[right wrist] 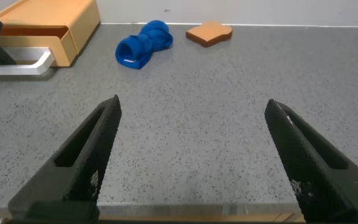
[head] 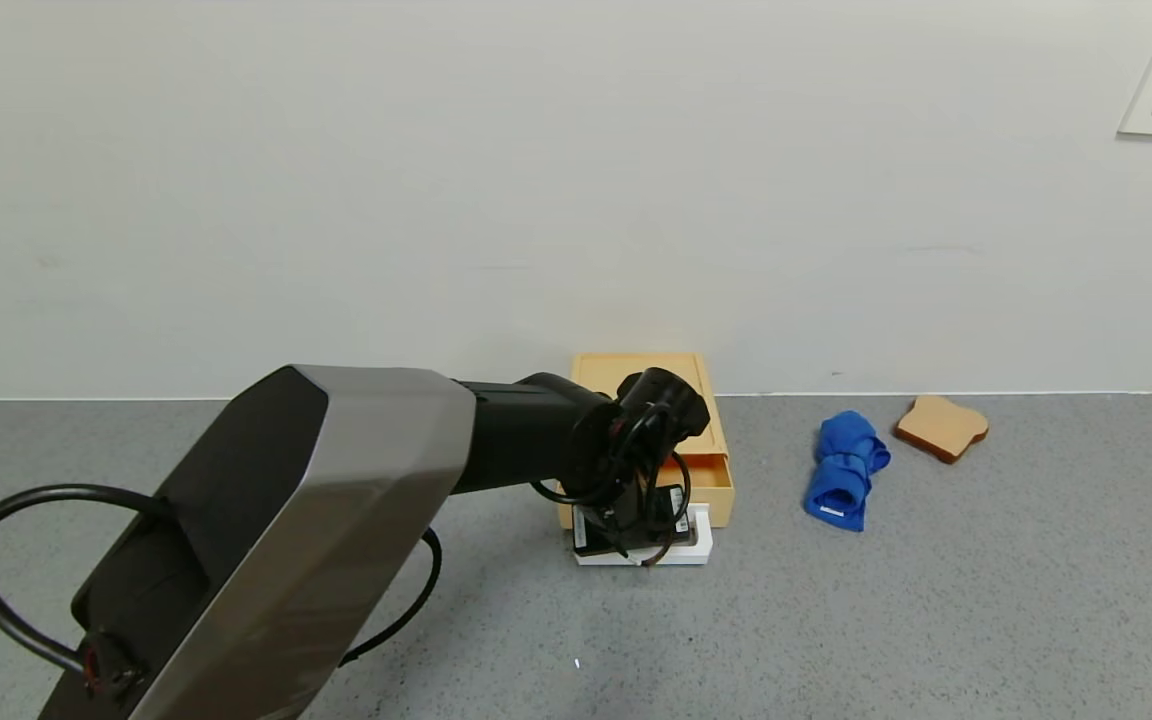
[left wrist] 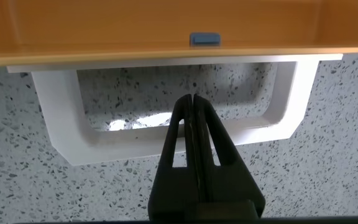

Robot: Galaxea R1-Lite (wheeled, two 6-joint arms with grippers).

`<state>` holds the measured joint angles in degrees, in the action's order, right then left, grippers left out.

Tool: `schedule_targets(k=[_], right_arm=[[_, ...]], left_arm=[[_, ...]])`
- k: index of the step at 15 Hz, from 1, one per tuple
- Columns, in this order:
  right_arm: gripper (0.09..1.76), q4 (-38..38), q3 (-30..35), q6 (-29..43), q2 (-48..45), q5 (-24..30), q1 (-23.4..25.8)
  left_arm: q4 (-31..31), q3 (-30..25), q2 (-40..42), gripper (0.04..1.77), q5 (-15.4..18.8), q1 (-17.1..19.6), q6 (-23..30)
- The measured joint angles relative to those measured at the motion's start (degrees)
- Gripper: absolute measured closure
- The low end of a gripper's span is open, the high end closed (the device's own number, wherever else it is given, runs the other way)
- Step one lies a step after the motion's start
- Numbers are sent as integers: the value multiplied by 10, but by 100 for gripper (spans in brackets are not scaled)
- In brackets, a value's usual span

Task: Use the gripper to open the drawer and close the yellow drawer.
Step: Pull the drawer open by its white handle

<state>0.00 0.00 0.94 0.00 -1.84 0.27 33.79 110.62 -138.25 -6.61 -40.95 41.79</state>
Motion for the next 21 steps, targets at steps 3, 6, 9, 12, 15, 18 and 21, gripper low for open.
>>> schedule_targets(k=[3,6,9,12,15,18,21], right_arm=[[15,0,0,0,0,0,0],[15,0,0,0,0,0,0],[15,0,0,0,0,0,0],[15,0,0,0,0,0,0],[15,0,0,0,0,0,0],[15,0,0,-1,0,0,0],[15,0,0,0,0,0,0]], left_arm=[[-2,-20,7,170,0,-8,3],[-1,-41,17,170,7,-17,13],[-1,-69,33,170,8,-30,23],[0,-92,47,170,10,-41,34],[-1,-113,57,170,14,-50,45],[-4,-134,65,170,22,-56,56],[-4,-154,74,170,23,-64,60]])
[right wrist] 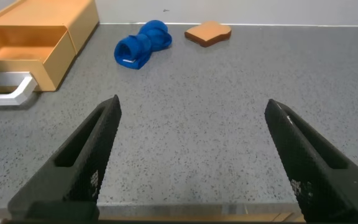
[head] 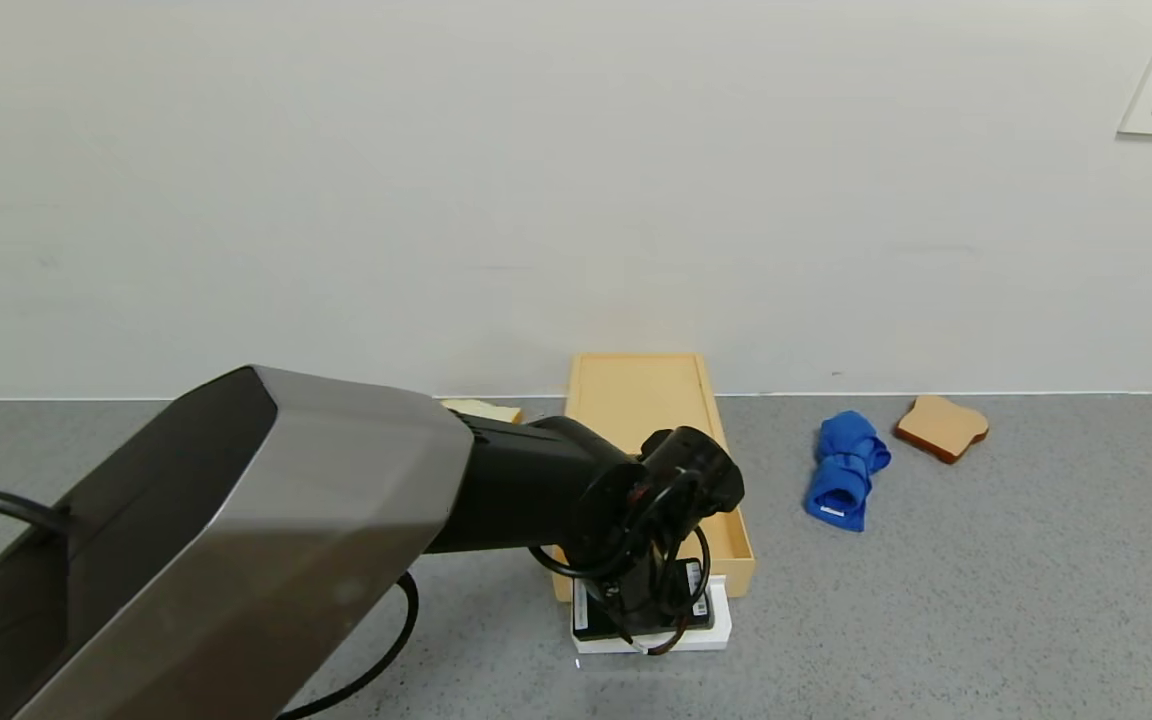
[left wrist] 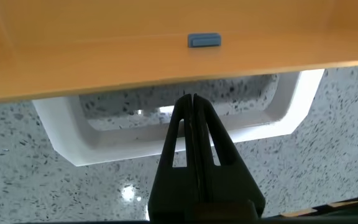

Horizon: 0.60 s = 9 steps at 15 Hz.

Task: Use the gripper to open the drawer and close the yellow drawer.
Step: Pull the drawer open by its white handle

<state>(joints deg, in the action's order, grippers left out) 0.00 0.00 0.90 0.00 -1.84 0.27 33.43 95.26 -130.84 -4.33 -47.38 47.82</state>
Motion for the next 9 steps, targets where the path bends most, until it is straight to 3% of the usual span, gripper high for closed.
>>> schedule_targets(k=[9], right_arm=[[15,0,0,1,0,0,0]], left_arm=[[-2,-49,21,170,-2,-25,19]])
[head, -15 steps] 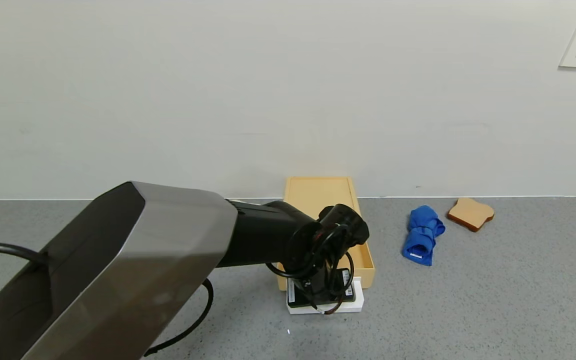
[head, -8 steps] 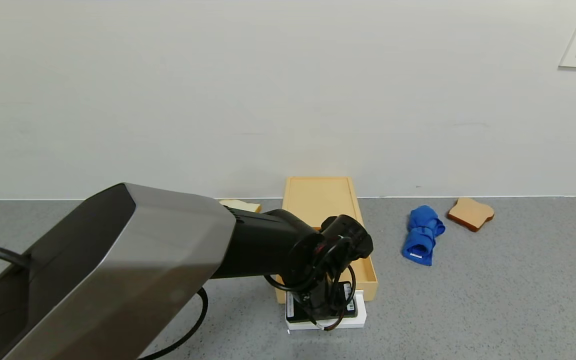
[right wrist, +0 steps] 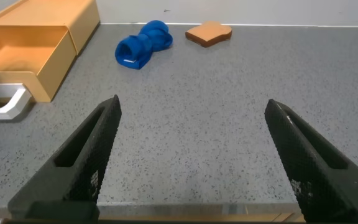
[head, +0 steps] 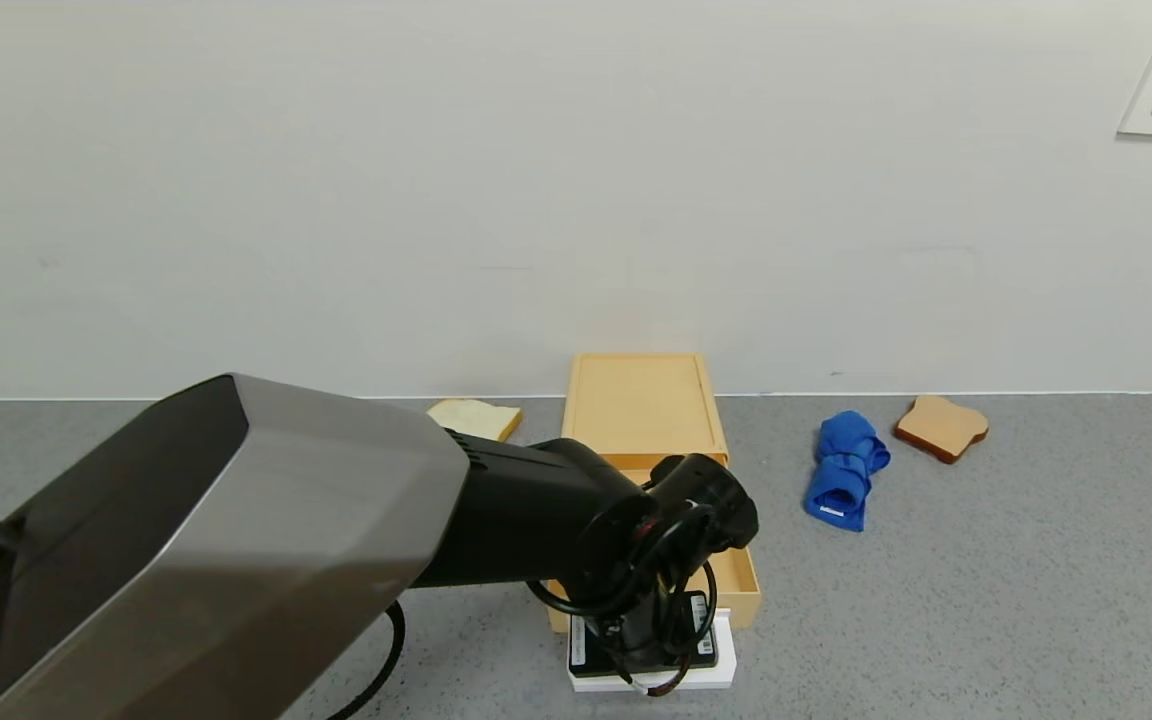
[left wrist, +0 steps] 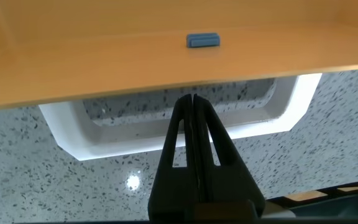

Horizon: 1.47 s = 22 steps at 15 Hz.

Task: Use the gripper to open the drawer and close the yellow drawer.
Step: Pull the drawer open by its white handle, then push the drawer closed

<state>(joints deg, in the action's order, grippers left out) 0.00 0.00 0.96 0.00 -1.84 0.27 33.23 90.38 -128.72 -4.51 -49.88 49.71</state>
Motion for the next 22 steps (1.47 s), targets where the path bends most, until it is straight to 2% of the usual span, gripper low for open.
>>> schedule_targets(k=[9,14,17,20,22], right_arm=[[15,0,0,0,0,0,0],[15,0,0,0,0,0,0],[15,0,0,0,0,0,0],[15,0,0,0,0,0,0],[15,0,0,0,0,0,0]], left_arm=[[0,-3,20,170,0,-6,3],[18,0,81,170,4,-7,-6],[45,6,139,170,5,1,-58],[48,4,201,170,9,21,-132],[43,-5,243,170,42,45,-170]])
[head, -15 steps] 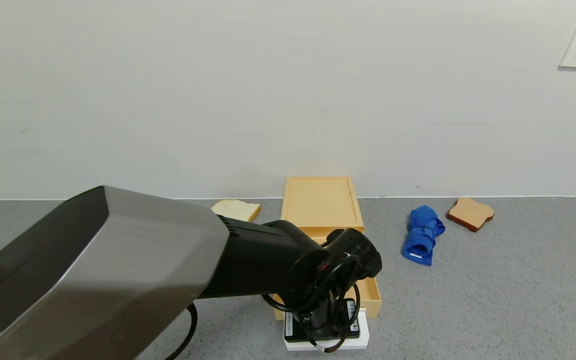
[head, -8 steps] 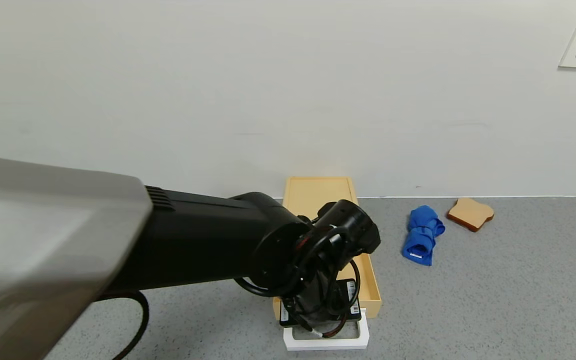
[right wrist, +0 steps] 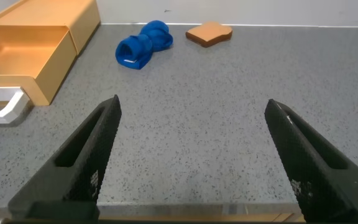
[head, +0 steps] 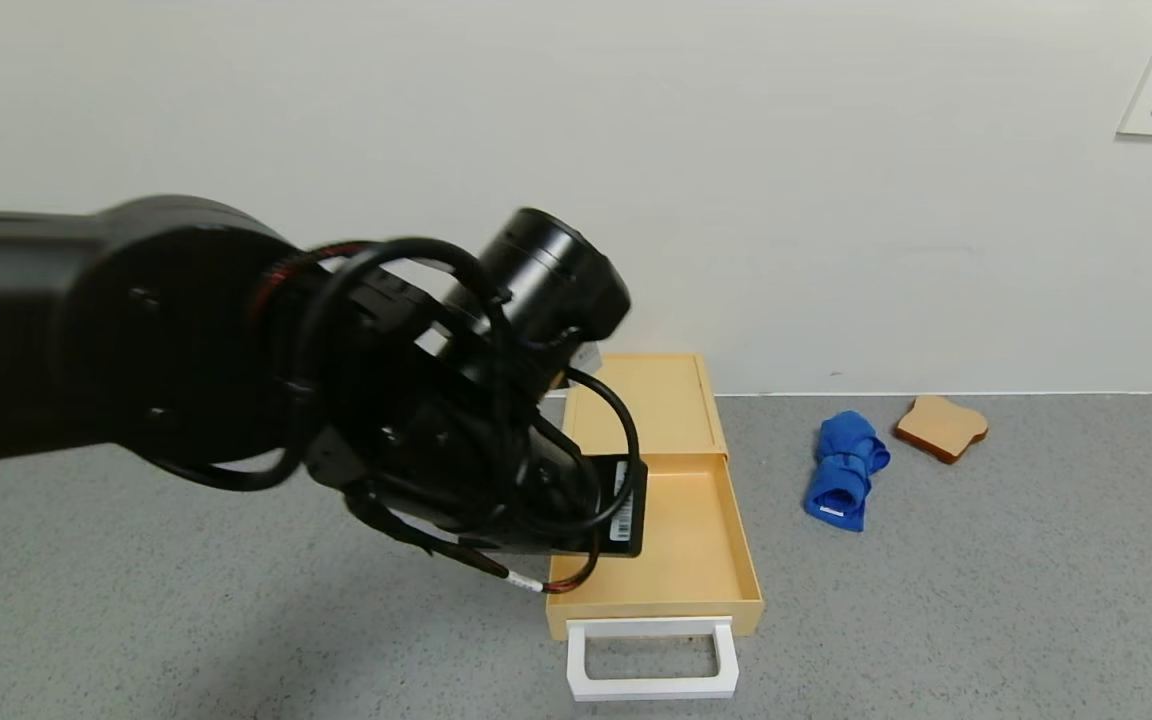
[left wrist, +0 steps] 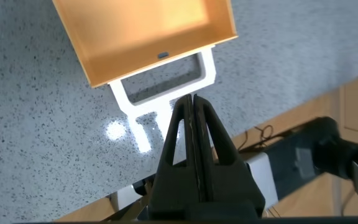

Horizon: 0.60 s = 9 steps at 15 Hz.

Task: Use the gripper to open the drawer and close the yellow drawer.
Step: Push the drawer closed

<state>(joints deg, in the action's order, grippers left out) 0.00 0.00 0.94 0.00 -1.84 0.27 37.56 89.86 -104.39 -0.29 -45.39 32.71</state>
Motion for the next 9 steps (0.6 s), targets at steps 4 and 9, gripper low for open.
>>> schedule_targets(k=[4,9], right_arm=[[15,0,0,0,0,0,0],[15,0,0,0,0,0,0]], left_arm=[[-42,-46,87,170,98,63,-62],[-190,-180,174,170,150,118,-136]])
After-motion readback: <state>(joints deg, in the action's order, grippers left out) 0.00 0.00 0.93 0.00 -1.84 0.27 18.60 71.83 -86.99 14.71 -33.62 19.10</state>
